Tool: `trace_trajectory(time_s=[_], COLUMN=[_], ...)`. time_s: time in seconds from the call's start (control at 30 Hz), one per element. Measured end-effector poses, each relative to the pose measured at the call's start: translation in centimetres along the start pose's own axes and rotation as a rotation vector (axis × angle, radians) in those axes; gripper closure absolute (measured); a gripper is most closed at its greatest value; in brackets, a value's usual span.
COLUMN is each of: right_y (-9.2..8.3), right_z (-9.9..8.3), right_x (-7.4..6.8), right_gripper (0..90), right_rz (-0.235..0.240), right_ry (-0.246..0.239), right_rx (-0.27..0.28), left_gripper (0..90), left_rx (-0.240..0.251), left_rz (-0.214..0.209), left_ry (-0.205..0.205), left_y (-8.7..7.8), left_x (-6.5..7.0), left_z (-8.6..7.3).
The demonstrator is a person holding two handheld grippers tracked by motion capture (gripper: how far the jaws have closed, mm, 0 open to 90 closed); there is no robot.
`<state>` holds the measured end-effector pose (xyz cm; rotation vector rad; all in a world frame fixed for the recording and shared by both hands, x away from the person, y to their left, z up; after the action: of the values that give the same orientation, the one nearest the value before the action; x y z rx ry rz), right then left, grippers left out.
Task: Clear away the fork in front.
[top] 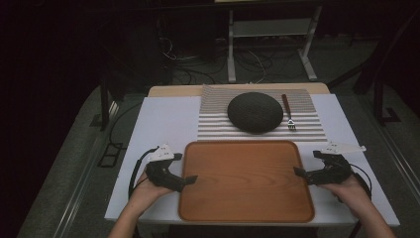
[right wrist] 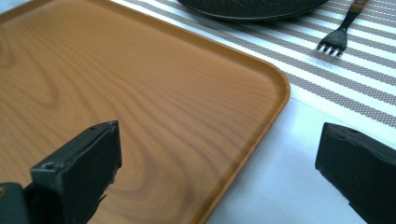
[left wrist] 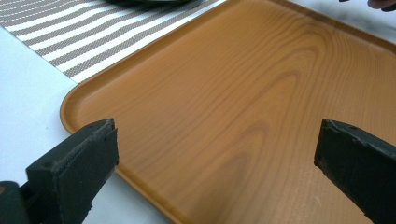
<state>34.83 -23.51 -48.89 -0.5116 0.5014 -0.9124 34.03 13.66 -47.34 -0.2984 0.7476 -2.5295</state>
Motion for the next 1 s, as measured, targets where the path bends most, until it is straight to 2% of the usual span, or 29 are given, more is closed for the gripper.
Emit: trace_trajectory(time_s=[0.13, 0.43, 0.67, 1.0], right_y=[0.1, 0.1, 0.0, 0.1], right_z=[0.5, 1.0, 1.4, 2.3], right_x=[0.6, 0.8, 1.1, 1.9], right_gripper=[0.3, 0.4, 0.4, 0.4], right_rz=[-0.005, -0.005, -0.005, -0.011], right_ry=[0.013, 0.018, 0.026, 0.042], right_rx=[0.001, 0.006, 0.014, 0.025], left_gripper=[0.0, 0.0, 0.0, 0.0], left_rx=[0.001, 0.011, 0.001, 0.015], left_rz=[-0.001, 0.003, 0.020, 0.009], left_ry=[-0.001, -0.002, 0.018, 0.008], left_y=[0.1, -0.1, -0.3, -0.3], left_x=[-0.1, -0.1, 0.0, 0.0], left_z=[0.0, 0.2, 0.1, 0.2])
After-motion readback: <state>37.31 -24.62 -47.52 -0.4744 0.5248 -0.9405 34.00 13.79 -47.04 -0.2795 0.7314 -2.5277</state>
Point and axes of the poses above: each handheld gripper's, and its own axes: y roughly forward along the jaws, z roughly out of its top, x roughly to its right, the point moved 10 cm from there along y, roughly forward along the jaws, and after that the axes turned 5 degrees about y, right-handed, at the moved point
